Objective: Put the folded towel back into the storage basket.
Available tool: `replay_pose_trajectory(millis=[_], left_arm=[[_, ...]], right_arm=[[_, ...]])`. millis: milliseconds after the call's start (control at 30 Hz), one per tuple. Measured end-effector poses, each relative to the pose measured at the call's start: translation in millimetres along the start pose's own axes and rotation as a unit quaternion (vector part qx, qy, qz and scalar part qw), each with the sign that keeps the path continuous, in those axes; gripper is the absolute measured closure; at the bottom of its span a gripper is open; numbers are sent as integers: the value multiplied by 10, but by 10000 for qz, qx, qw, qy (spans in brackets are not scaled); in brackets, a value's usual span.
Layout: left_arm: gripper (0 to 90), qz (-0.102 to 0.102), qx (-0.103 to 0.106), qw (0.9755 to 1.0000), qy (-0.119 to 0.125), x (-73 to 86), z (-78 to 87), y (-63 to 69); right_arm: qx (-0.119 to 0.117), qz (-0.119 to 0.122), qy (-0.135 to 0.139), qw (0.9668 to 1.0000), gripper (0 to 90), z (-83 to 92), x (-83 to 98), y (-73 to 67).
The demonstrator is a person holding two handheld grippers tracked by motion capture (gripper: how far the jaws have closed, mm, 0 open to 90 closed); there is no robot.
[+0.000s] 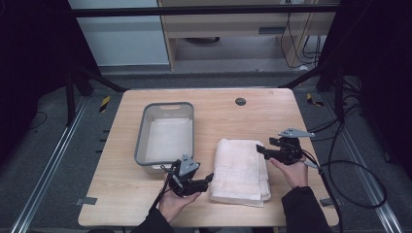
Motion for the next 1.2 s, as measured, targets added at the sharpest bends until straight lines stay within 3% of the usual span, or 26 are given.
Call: replay_pose_trajectory(millis=[400, 600, 1200], left_arm=[[367, -25, 71, 9998, -191, 74, -151, 78], [351, -14, 68, 9995, -308, 127, -255, 93], [315, 0, 126, 9986, -517, 237, -502, 122]], right_arm=[[46, -41, -177, 9998, 315, -92, 113, 29], [51, 58, -344, 9994, 302, -172, 174, 11], [14, -149, -563, 9983, 283, -317, 354, 30]])
Point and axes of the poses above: each handheld gripper's, and its own axes: z roughly backward along the jaws, x roughly out of its underside, y roughly to its right, the point moved 6 cm from there along -z, roughly forward along the jaws, and after that the axes turned 3 degrees about z, right-handed, at the moved point
